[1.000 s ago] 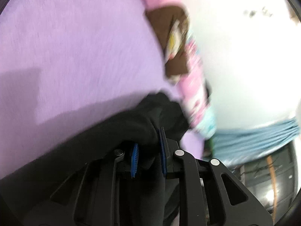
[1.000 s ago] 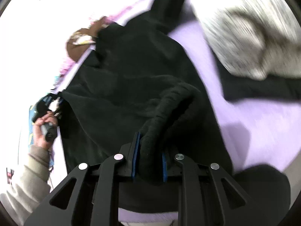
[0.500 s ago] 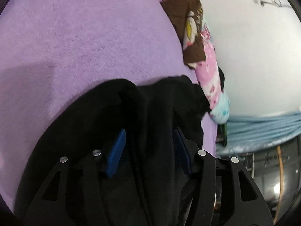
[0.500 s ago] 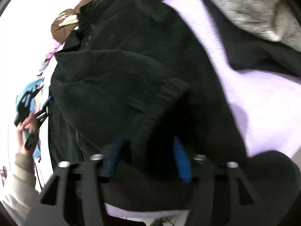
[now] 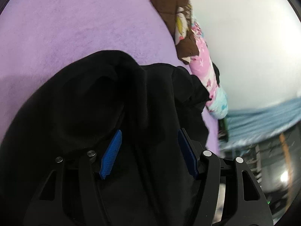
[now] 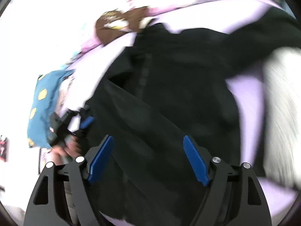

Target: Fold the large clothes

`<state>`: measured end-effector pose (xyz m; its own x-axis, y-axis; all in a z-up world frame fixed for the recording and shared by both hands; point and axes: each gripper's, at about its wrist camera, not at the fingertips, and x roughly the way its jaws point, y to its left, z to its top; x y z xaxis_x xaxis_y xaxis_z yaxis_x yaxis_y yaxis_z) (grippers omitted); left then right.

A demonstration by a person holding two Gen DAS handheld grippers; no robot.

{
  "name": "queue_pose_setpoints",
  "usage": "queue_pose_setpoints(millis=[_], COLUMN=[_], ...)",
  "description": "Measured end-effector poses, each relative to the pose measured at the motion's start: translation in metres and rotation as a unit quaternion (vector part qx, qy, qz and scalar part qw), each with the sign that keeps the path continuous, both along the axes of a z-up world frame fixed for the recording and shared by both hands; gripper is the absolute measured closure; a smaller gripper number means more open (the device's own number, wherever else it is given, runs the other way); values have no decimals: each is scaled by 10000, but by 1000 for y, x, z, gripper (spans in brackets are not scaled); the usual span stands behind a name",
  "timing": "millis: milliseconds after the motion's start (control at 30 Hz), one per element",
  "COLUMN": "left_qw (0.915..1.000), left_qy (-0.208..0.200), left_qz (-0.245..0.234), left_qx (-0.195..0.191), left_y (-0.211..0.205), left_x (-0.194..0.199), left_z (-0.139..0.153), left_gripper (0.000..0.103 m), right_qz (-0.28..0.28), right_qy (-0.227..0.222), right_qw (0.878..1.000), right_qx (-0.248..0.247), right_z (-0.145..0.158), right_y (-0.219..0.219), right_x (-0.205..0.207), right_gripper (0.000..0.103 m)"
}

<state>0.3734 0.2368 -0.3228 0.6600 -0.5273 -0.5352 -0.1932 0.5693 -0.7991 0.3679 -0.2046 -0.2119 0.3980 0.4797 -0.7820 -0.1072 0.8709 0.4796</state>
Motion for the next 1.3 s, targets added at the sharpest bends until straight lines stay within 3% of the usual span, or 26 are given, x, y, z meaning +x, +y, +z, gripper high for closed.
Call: queue_pose_setpoints(millis=[133,333,533,767,800,867,900,933,967,1200,1300], left_qw=[9979,9982,9993,9988,9988,9989,9989,9991,9991,9990,9985], left_qy=[-180,-168,-105,-66,-65,-58,-53,-54,-55,-108,-106], left_qz=[-196,-172,-232,-338,-343,-346,-349,-338,-338,-331,-329], left_qx=[588,544,282,344,341,309,298,263,240,294,414], left_y=[-13,-17,-8,-13,-13,-13,-12,-11,-11,-3,-1], left_x=[1,5,4,10,11,10,10,10,10,11,12], left_z=[-2,-8,-9,-6,-6,-6,-7,-7,-7,3,6], left_gripper=[42,40,39,33,33,33,33,33,33,33,33], right_qz=[300,949,1059,996,942,989,1014,1041,1077,1816,2359], right_qy=[-17,-220,-245,-176,-170,-131,-145,-214,-280,-933,-1092], right_qw=[9995,9929,9902,9890,9887,9891,9886,9880,9880,9731,9553], right_qx=[-45,-682,-875,-1082,-1150,-1084,-1099,-1117,-1074,-1068,-1408], right_z=[-1,-31,-55,-66,-67,-68,-68,-64,-59,-12,-13], right_y=[35,123,170,184,182,182,184,185,185,220,250], right_x=[81,195,251,263,264,266,269,269,270,303,322], right_gripper=[27,27,27,28,31,59,67,83,93,97,97])
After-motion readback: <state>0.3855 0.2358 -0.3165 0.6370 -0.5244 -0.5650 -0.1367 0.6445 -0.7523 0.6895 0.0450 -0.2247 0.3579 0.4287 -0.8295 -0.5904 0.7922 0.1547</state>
